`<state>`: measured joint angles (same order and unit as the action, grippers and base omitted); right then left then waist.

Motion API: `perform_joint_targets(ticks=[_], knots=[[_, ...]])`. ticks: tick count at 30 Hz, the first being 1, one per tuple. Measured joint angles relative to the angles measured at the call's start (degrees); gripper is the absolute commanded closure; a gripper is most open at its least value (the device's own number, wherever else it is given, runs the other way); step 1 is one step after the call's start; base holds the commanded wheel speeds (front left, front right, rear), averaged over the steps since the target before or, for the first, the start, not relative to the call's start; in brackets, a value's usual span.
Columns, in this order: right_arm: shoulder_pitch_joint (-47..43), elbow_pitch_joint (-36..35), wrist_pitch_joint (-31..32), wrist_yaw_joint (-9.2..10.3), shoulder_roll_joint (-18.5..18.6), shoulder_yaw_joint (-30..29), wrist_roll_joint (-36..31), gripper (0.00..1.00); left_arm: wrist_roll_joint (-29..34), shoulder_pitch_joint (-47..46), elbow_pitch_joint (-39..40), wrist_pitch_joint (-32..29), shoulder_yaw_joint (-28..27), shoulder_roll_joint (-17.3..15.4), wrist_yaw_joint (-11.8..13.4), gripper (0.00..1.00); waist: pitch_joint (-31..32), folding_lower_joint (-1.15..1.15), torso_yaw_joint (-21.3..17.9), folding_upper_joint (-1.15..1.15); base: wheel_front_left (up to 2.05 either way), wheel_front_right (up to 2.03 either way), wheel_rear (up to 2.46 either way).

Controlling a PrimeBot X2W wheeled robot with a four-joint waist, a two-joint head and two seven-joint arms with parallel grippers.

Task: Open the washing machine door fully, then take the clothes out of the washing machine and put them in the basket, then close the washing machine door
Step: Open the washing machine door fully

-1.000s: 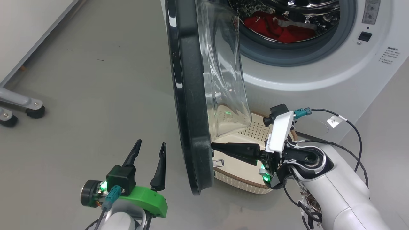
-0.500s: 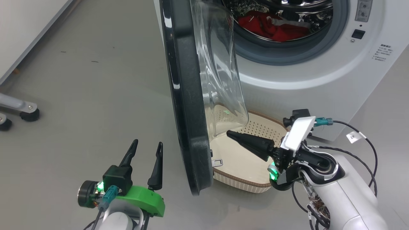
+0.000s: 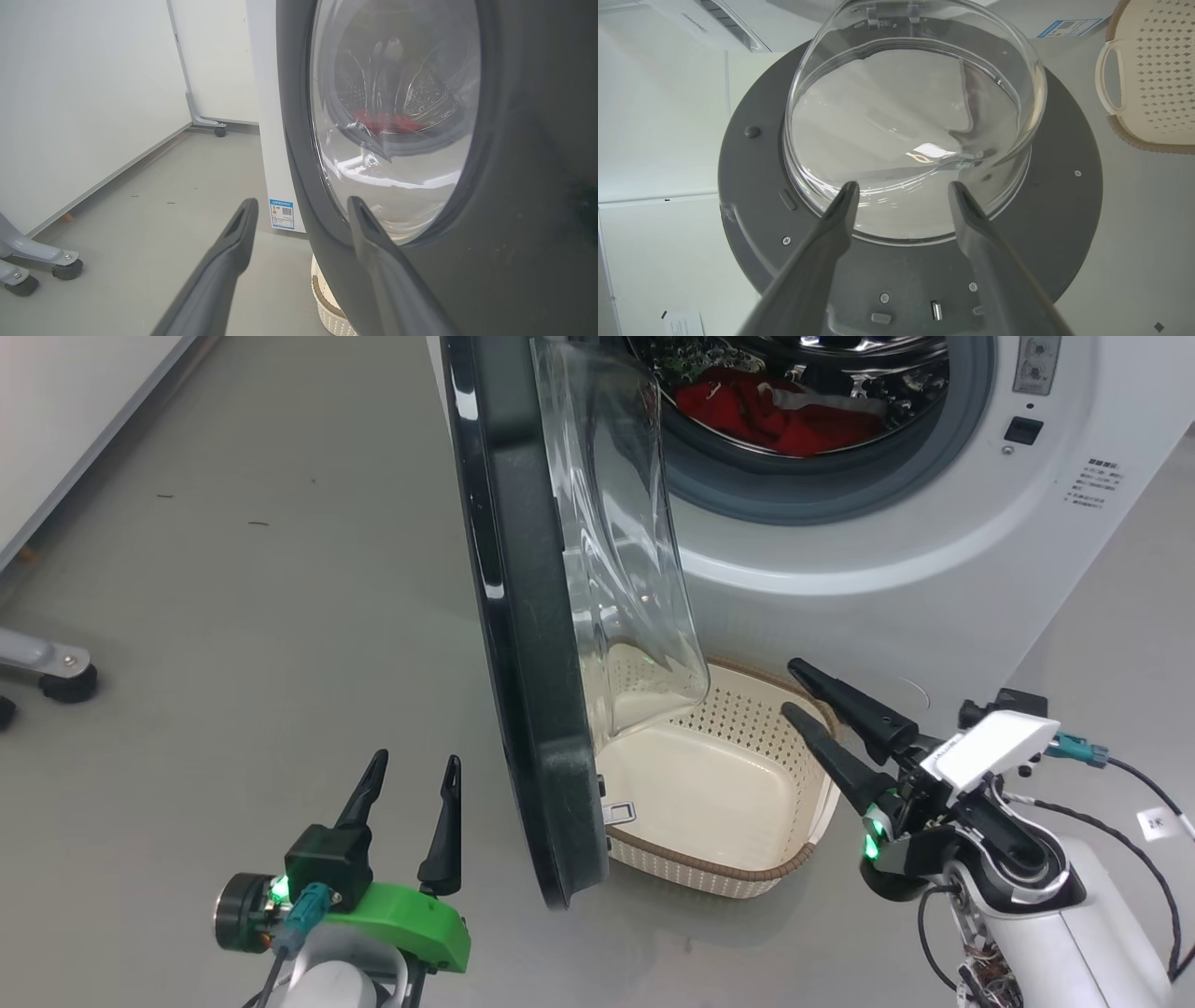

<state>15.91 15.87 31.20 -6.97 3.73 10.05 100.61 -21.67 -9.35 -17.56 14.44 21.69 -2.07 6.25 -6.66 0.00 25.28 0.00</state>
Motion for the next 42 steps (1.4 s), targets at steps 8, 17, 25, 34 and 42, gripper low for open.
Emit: perform_joint_targets(ticks=[8,17,25,34,42], knots=[[-3.9,-2.1,-11.9,0.00,4.0,-6.0,-10.2,0.00,0.0,0.0,0.0,0.0,-0.9,-0.1,0.0,0.00,0.1,0.00,-0.9,0.00,0.00,0.00,0.00],[-6.3,-4.9,-26.4,0.00,10.9,-6.8,-28.9,0.00,0.0,0.0,0.1,0.0,-1.4,-0.1,0.0,0.00,-0.1,0.00,-1.7,0.00,0.00,0.00,0.00],[-9.0,-7.1,-40.5,-0.01,16.8,-3.2,-49.1,0.00,0.0,0.1,0.2,0.0,-1.9,-0.1,0.0,0.00,0.3,0.00,-2.1,0.00,0.00,0.00,0.00],[-12.3,-7.2,-47.1,3.03,18.6,-1.6,-66.7,0.00,0.0,0.2,-0.1,0.0,-2.4,-0.1,0.1,0.00,1.0,0.00,-2.6,0.00,0.00,0.00,0.00],[-16.7,-8.3,-46.1,6.98,14.3,-1.9,-72.5,0.00,0.0,1.1,-0.5,0.0,-2.7,-0.1,0.1,0.00,2.0,0.00,-3.0,0.00,0.00,0.00,0.00]])
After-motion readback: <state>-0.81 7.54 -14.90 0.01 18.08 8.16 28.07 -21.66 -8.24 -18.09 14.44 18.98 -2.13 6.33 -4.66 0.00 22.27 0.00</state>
